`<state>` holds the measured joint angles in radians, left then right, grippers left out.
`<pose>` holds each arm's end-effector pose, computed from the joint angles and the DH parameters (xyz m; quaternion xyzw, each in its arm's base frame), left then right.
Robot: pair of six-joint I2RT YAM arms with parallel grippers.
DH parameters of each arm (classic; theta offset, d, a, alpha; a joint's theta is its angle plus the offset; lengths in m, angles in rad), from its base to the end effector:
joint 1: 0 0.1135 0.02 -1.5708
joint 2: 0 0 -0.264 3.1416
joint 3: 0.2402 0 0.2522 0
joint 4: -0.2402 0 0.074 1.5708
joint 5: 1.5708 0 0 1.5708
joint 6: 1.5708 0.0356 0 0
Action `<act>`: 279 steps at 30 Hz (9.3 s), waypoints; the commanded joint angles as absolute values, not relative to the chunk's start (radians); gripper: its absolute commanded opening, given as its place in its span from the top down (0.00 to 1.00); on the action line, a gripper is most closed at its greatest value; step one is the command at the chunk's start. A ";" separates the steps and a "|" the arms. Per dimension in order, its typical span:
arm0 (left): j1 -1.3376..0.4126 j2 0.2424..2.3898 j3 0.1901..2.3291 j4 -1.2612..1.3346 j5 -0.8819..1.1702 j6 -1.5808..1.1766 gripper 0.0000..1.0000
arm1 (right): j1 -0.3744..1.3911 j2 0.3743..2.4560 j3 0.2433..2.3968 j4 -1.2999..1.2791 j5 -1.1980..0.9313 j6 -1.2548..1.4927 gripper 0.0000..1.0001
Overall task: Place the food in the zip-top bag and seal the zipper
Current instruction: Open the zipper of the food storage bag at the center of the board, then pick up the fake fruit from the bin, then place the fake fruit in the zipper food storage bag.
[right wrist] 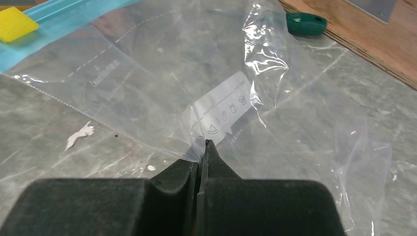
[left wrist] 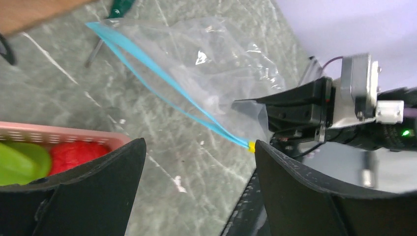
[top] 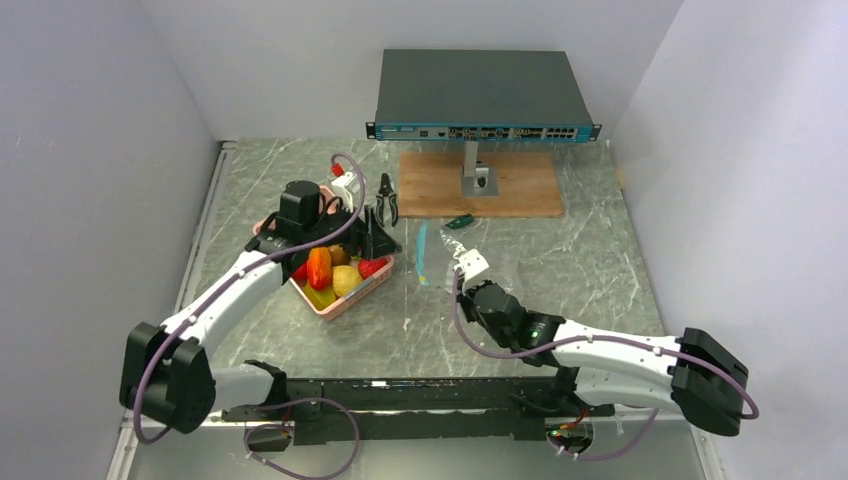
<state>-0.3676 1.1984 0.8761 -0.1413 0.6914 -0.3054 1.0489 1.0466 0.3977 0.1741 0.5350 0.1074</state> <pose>0.2401 -0.1168 0.2934 0.2030 0.7944 -0.4354 0.3717 0.1216 0.1750 0.1940 -0.2506 0.7961 0.0856 0.5441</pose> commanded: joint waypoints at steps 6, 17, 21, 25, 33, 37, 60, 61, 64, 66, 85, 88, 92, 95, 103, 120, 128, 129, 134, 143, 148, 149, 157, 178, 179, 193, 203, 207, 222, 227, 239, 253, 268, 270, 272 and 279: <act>-0.370 1.408 0.810 0.360 0.874 -0.801 0.15 | 1.054 0.924 0.342 0.266 0.377 0.128 1.00; -0.371 1.487 0.860 0.280 0.859 -0.782 0.33 | 1.053 0.926 0.331 0.275 0.399 0.148 1.00; -0.371 1.437 0.821 0.187 0.762 -0.699 0.42 | 1.054 0.892 0.327 0.260 0.464 0.184 1.00; -0.376 1.427 0.779 0.245 0.806 -0.741 0.41 | 1.054 0.832 0.296 0.280 0.500 0.191 1.00; -0.393 1.531 0.847 0.267 0.922 -0.732 0.23 | 1.054 0.820 0.298 0.279 0.470 0.171 1.00; -0.407 1.548 0.896 0.197 0.923 -0.667 0.16 | 1.054 0.827 0.310 0.276 0.453 0.175 1.00; -0.478 1.580 0.996 0.066 0.951 -0.521 0.81 | 1.079 0.847 0.263 0.305 0.397 0.242 1.00; -0.478 1.582 0.995 0.071 0.955 -0.527 0.82 | 1.081 0.845 0.261 0.308 0.393 0.245 1.00; -0.479 1.588 1.009 0.028 0.929 -0.510 0.69 | 1.082 0.844 0.279 0.282 0.400 0.264 1.00; -0.479 1.599 1.023 -0.019 0.905 -0.502 0.43 | 1.083 0.832 0.277 0.282 0.418 0.264 1.00; -0.427 1.479 0.959 0.092 0.902 -0.522 0.09 | 1.080 0.780 0.225 0.369 0.405 0.274 1.00; -0.409 1.475 0.948 0.126 0.911 -0.548 0.09 | 1.081 0.768 0.214 0.380 0.419 0.267 1.00; -0.411 1.517 0.937 0.154 0.935 -0.595 0.10 | 1.081 0.772 0.228 0.366 0.422 0.273 1.00; -0.411 1.558 0.944 0.167 0.962 -0.622 0.11 | 1.081 0.783 0.229 0.387 0.414 0.265 1.00; -0.444 1.609 0.965 0.154 0.988 -0.618 0.18 | 1.081 0.839 0.237 0.460 0.388 0.290 1.00; -0.473 1.466 0.982 0.033 0.838 -0.440 1.00 | 1.082 0.778 0.390 0.023 0.389 0.529 0.44; -0.484 1.431 0.954 0.096 0.818 -0.466 1.00 | 1.080 0.932 0.799 -0.452 0.629 0.856 0.02; -0.487 1.428 0.954 0.097 0.816 -0.465 1.00 | 1.079 0.972 0.851 -0.484 0.642 0.872 0.02; -0.507 1.422 0.957 0.096 0.810 -0.462 1.00 | 1.060 1.176 1.094 -0.619 0.699 0.925 0.04; -0.522 1.422 0.956 0.105 0.810 -0.475 1.00 | 1.033 1.335 1.194 -0.619 0.739 0.874 0.26; -0.522 1.430 0.956 0.126 0.837 -0.498 1.00 | 1.029 1.370 1.197 -0.601 0.731 0.850 0.33; -0.523 1.429 0.955 0.131 0.841 -0.502 1.00 | 1.029 1.382 1.203 -0.606 0.738 0.849 0.33; -0.523 1.410 0.957 0.105 0.804 -0.494 1.00 | 1.029 1.476 1.266 -0.793 0.887 0.929 0.38; -0.521 1.475 1.060 -0.196 0.588 -0.393 1.00 | 0.983 1.363 1.199 -0.906 1.035 0.764 1.00; -0.522 1.479 1.061 -0.199 0.588 -0.389 1.00 | 0.982 1.329 1.160 -0.828 0.988 0.700 1.00; -0.542 1.409 0.907 -0.112 0.547 -0.393 0.34 | 0.980 1.181 0.965 -0.526 0.810 0.380 1.00; -0.560 0.919 0.704 -0.237 0.331 -0.637 0.09 | 0.976 1.100 0.859 -0.425 0.694 0.334 1.00; -0.558 0.814 0.741 -0.465 0.124 -0.629 0.06 | 0.976 1.126 0.877 -0.446 0.658 0.346 1.00; -0.549 0.990 0.889 -0.801 -0.462 -0.629 0.06 | 0.974 1.162 0.892 -0.397 0.562 0.331 1.00; -0.529 1.104 0.910 -0.779 -0.476 -0.610 0.05 | 0.974 1.138 0.862 -0.367 0.532 0.338 1.00; -0.470 1.187 0.842 -0.580 -0.398 -0.497 0.26 | 0.973 1.158 0.890 -0.379 0.535 0.337 1.00; -0.471 1.124 0.871 -0.653 -0.280 -0.473 0.73 | 0.974 1.193 0.925 -0.364 0.482 0.359 1.00; -0.657 0.989 0.561 0.223 0.579 -1.038 0.76 | 0.973 1.151 0.860 -0.230 0.367 0.418 1.00; -0.738 1.008 0.591 0.208 0.520 -1.033 0.77 | 0.973 1.149 0.855 -0.218 0.358 0.420 1.00; -0.791 1.011 0.619 0.176 0.444 -1.024 0.78 | 0.973 1.144 0.849 -0.208 0.354 0.423 1.00; -0.858 0.932 0.686 0.007 0.237 -1.006 0.77 | 0.974 1.120 0.834 -0.216 0.367 0.432 1.00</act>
